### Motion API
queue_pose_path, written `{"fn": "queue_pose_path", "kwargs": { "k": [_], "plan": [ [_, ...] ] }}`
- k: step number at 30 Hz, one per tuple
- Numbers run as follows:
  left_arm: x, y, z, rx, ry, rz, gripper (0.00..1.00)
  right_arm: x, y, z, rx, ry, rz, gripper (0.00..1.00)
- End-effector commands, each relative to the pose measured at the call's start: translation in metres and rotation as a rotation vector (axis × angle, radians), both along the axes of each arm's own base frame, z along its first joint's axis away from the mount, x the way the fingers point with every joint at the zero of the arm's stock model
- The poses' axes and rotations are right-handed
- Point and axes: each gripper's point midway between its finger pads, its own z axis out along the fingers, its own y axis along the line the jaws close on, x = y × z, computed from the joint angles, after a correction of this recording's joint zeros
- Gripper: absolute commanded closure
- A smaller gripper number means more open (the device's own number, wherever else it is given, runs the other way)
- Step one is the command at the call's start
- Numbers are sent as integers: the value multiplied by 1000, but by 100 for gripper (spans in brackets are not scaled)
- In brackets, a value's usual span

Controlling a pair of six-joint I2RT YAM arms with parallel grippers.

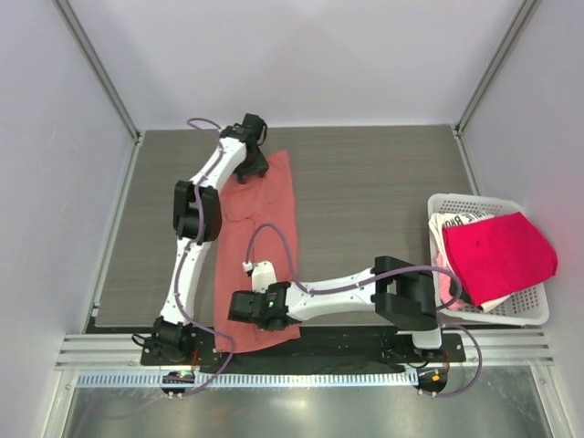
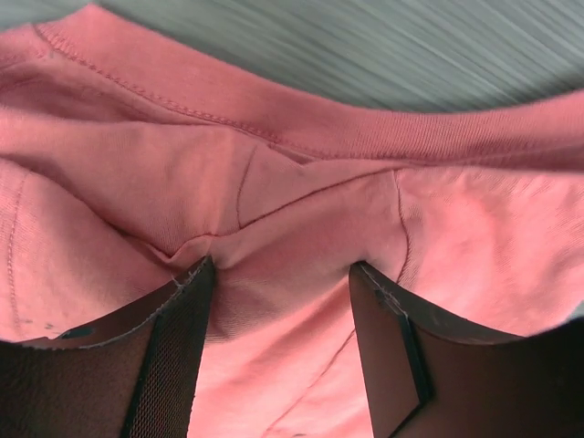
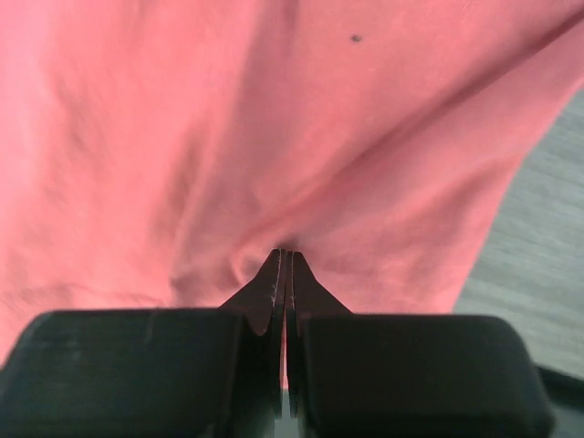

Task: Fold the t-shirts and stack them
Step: Fold the tshirt

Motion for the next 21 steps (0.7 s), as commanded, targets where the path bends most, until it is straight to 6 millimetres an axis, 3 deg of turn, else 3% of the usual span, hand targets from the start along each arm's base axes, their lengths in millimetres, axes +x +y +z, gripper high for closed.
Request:
{"fn": "queue_pose_path", "kwargs": {
  "k": [1, 2, 6, 7, 8, 9, 10, 11, 12, 13, 14, 17, 18, 20, 21],
  "plan": [
    [2, -44, -7, -107, -1, -93, 37, 22, -5, 39, 82, -25, -87, 96],
    [10, -50, -9, -136, -29, -94, 37, 29, -14, 56, 115, -40, -96, 89],
    [24, -71, -9, -229, -82, -136, 35, 64, -54, 87, 152, -124, -150, 72],
    [29, -74, -5, -246, -104, -146, 32, 82, -68, 92, 165, -140, -195, 70],
    [40, -79, 4, -262, -154, -157, 26, 88, -79, 86, 171, -140, -204, 67],
    [45, -82, 14, -291, -178, -178, 23, 97, -88, 101, 213, -165, -195, 66],
    [48, -84, 22, -302, -195, -189, 21, 103, -95, 104, 235, -171, -197, 61],
    [51, -87, 41, -322, -230, -211, 13, 117, -103, 99, 279, -156, -216, 52],
    [54, -87, 55, -329, -260, -226, 9, 121, -107, 111, 314, -178, -171, 46],
    [60, -88, 72, -328, -312, -253, 1, 127, -111, 112, 325, -181, -166, 43],
    [60, -88, 105, -338, -374, -271, 0, 143, -122, 114, 330, -188, -206, 43],
    [53, -88, 136, -364, -429, -331, 1, 174, -140, 119, 303, -223, -230, 43],
    [46, -82, 156, -364, -445, -332, 0, 182, -141, 113, 294, -209, -239, 43],
    [33, -75, 167, -369, -428, -317, 1, 208, -146, 117, 331, -205, -264, 43],
    [21, -69, 172, -371, -412, -309, 0, 210, -138, 114, 370, -155, -238, 43]
  ]
}}
